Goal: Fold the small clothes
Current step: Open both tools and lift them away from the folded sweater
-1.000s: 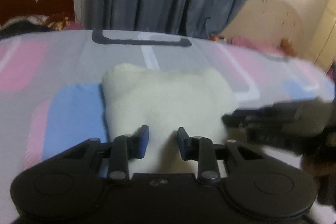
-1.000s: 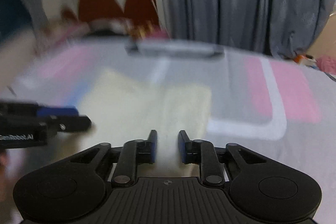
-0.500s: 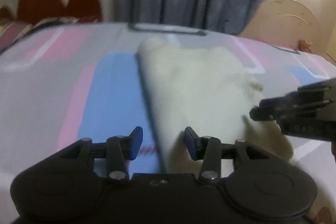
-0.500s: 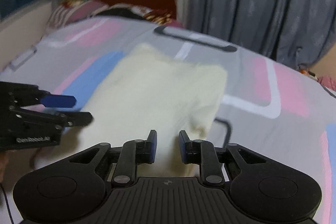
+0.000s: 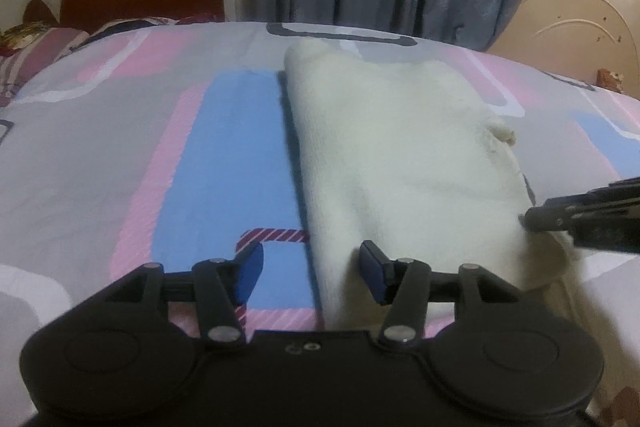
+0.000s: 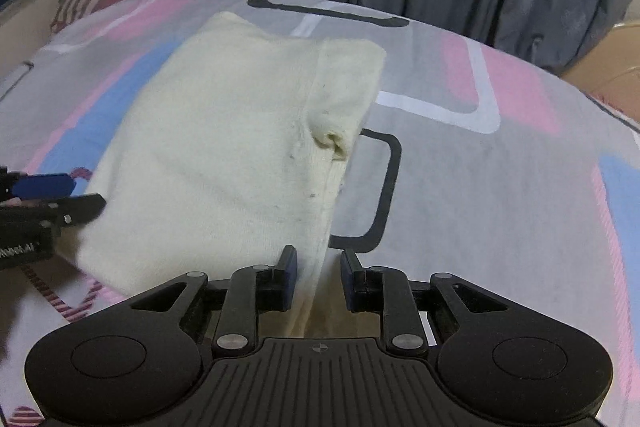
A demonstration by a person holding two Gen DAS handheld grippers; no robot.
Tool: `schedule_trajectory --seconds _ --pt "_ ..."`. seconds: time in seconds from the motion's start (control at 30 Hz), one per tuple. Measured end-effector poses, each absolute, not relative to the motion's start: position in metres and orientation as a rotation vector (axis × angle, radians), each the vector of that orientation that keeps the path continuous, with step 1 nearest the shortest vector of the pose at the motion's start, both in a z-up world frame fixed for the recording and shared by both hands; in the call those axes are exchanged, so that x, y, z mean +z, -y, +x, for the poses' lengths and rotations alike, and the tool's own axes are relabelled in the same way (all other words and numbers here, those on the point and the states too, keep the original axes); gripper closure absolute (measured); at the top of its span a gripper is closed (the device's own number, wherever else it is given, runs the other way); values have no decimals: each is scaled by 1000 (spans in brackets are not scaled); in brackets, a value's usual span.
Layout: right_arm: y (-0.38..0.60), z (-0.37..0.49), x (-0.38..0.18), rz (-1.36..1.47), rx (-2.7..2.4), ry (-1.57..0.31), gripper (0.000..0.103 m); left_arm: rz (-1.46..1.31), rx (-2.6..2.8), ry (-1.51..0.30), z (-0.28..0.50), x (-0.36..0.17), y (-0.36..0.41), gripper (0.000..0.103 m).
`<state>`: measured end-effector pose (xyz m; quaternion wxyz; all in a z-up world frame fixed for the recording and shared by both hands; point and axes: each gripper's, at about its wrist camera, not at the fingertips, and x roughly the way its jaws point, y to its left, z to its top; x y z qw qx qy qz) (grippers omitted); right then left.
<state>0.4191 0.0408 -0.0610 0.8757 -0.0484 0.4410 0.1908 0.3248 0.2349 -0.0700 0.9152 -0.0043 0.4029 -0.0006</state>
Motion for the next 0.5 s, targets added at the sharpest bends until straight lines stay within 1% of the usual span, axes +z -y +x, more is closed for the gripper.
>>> schedule_trajectory --seconds 0.03,0.07,0.1,0.13,0.17,0.23,0.3,0.37,0.4,0.43,0.47,0.5 --pt "-36 417 -56 -61 389 -905 81 -4 0 -821 319 -64 -232 39" --pt "-30 410 -48 -28 379 -884 70 3 4 -805 313 -59 -229 19" --pt "-24 400 -40 0 372 -853 42 13 20 -784 305 -53 -226 12" --pt "-18 391 -34 10 371 -819 33 27 38 -761 297 -48 -221 9" --pt "-12 381 -28 14 370 -785 28 35 34 -746 290 -42 -217 9" --pt "-4 366 -19 22 384 -783 28 39 26 -740 275 -32 -208 8" --pt "4 348 -7 28 384 -764 28 41 24 -718 257 -21 -200 0" --pt "10 329 4 29 398 -750 28 49 25 -691 234 -9 -191 0" --pt "14 318 11 30 397 -741 24 49 22 -684 224 -4 -189 0" --pt "17 305 18 35 393 -731 19 49 13 -676 212 0 -186 0" --pt "18 294 23 41 397 -718 6 50 5 -683 203 3 -184 0" --pt "21 280 30 49 406 -697 0 51 7 -691 196 5 -182 0"
